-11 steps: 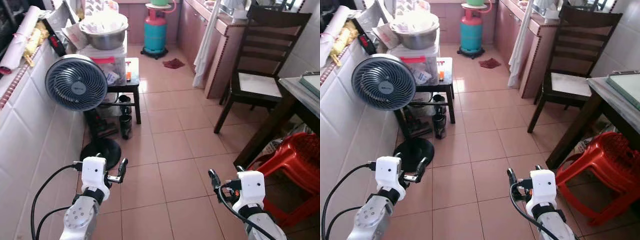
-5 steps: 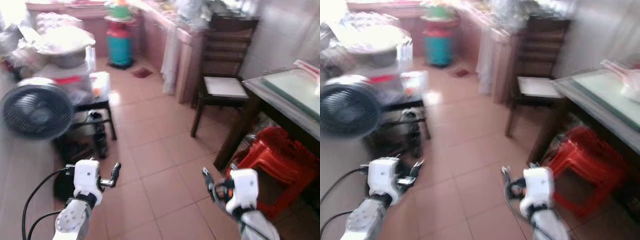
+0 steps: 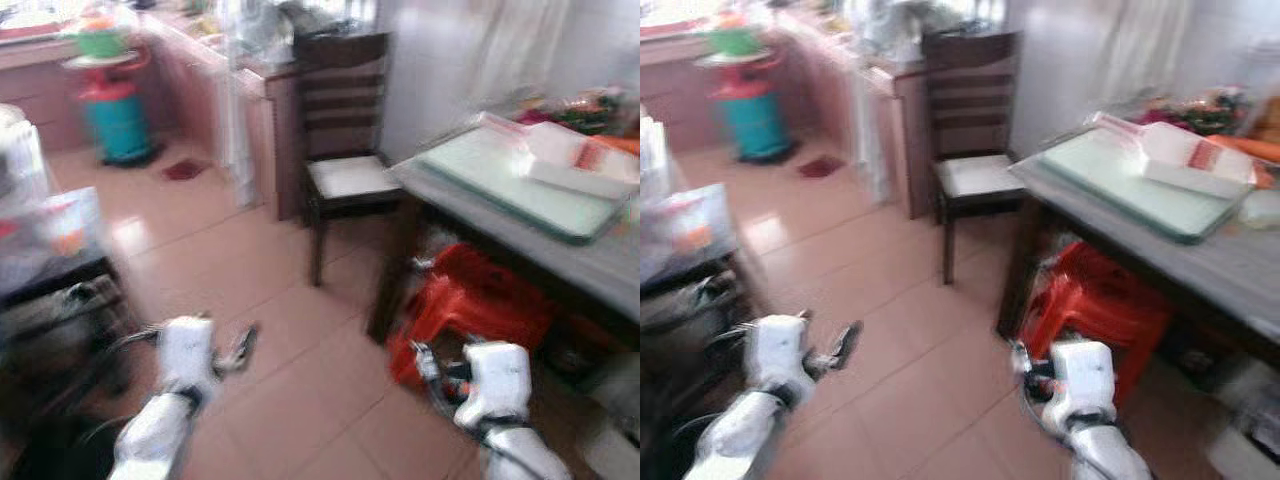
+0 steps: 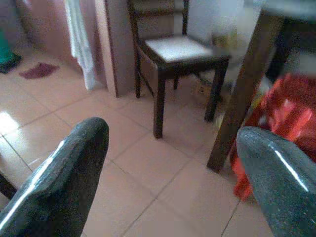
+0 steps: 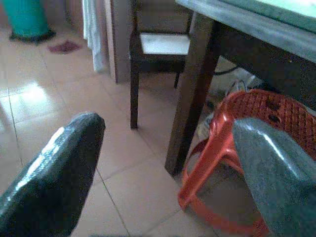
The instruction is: Setting the table
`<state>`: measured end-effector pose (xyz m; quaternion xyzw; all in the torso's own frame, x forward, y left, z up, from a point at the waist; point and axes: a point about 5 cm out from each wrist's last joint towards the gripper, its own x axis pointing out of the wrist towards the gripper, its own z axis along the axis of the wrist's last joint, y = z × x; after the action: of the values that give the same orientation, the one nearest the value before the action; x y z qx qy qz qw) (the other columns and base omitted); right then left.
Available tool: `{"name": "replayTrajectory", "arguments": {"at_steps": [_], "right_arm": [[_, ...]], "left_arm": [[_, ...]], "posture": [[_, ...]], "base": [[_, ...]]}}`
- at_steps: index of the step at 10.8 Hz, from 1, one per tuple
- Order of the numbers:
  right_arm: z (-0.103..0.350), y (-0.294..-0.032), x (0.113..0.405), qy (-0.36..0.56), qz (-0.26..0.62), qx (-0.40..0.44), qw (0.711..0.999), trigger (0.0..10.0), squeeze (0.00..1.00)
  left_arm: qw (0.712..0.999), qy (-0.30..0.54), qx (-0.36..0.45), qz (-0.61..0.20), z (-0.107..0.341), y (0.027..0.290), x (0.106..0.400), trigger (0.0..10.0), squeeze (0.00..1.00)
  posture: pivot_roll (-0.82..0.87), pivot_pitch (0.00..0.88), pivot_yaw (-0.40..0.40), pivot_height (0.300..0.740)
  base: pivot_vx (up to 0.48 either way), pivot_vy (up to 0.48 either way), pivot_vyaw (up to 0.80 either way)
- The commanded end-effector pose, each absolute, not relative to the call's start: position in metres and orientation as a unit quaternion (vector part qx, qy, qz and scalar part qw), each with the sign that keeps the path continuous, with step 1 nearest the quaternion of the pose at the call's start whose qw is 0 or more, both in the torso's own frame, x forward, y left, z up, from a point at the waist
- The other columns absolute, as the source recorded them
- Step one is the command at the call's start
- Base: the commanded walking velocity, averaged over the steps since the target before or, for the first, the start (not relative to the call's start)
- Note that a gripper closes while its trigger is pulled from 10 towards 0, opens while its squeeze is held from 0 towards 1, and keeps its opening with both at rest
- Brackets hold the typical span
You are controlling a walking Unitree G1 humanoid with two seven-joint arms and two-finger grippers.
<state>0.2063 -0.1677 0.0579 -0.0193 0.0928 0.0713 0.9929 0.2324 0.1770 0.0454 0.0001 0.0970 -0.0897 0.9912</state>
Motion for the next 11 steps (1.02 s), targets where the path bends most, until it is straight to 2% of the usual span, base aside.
{"name": "replayTrajectory", "arguments": {"at_steps": [1, 3, 8, 11], "right_arm": [[0.061, -0.177, 0.206, 0.091, 0.060, -0.031, 0.994, 10.0, 0.00], [0.060, -0.178, 0.207, 0.091, 0.046, -0.015, 0.995, 10.0, 0.00], [0.059, -0.183, 0.209, 0.097, 0.021, 0.011, 0.995, 10.0, 0.00], [0.057, -0.181, 0.208, 0.102, 0.018, 0.016, 0.995, 10.0, 0.00]], "left_arm": [[0.991, 0.091, -0.004, -0.098, 0.049, 0.168, 0.236, 10.0, 0.00], [0.990, 0.120, 0.027, -0.070, 0.044, 0.168, 0.240, 10.0, 0.00], [0.991, 0.105, 0.030, -0.074, 0.051, 0.167, 0.246, 10.0, 0.00], [0.991, 0.108, 0.031, -0.071, 0.051, 0.168, 0.246, 10.0, 0.00]], "posture": [[0.03, 0.025, -0.002, 0.740], [0.03, 0.023, 0.004, 0.740], [0.03, 0.019, 0.012, 0.740], [0.03, 0.023, 0.016, 0.740]], "base": [[0.255, 0.000, -0.80], [0.000, 0.000, 0.00], [0.000, 0.000, 0.00], [0.000, 0.000, -0.49]]}}
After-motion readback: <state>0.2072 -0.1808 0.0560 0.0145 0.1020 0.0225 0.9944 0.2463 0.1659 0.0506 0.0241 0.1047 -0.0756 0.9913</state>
